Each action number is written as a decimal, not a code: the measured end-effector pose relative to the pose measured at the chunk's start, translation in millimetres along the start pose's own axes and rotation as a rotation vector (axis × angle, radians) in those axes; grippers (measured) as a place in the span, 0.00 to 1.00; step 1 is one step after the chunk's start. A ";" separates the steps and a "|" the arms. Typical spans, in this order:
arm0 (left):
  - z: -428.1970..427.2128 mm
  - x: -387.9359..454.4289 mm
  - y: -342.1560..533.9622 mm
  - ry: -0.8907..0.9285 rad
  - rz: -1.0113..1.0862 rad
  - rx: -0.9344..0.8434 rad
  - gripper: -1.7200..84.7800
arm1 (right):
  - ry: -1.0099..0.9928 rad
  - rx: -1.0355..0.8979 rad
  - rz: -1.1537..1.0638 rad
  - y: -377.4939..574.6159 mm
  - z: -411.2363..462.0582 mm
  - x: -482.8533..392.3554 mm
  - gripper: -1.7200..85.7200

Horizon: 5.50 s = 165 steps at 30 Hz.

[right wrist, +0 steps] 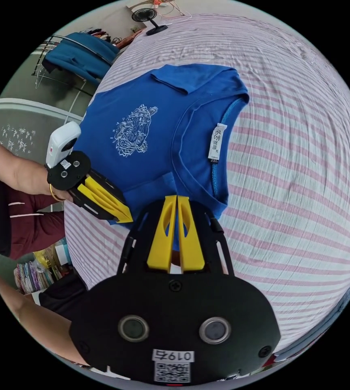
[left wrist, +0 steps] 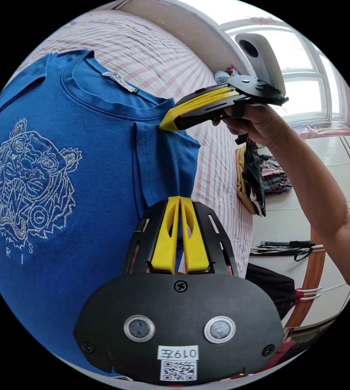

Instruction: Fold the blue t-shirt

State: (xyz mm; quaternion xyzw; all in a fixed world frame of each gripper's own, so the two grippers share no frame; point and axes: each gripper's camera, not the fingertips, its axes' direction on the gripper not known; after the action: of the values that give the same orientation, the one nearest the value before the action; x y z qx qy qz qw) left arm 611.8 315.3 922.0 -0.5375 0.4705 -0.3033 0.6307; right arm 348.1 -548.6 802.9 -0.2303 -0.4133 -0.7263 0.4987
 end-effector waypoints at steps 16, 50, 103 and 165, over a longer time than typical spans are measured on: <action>-66.7 -45.3 42.7 -0.009 -0.030 0.127 0.03 | 0.123 0.288 0.178 121.9 69.6 -99.6 0.01; -411.4 -7.1 370.6 -0.316 0.262 -0.012 0.03 | 0.430 0.722 0.645 184.4 212.4 -772.5 0.01; -413.7 -289.2 65.3 -0.169 0.925 -0.207 0.03 | 0.892 0.100 1.372 -357.5 339.3 -381.1 0.05; -51.4 266.2 -343.5 -0.024 1.078 -0.578 0.03 | 0.330 0.991 1.603 -21.7 490.9 -284.1 0.11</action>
State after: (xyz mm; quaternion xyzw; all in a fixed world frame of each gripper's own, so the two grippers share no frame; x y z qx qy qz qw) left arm 706.2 -23.2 1182.7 -0.3765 0.7324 0.2047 0.5291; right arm 402.7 14.0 853.8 -0.1023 -0.3177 0.0656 0.9404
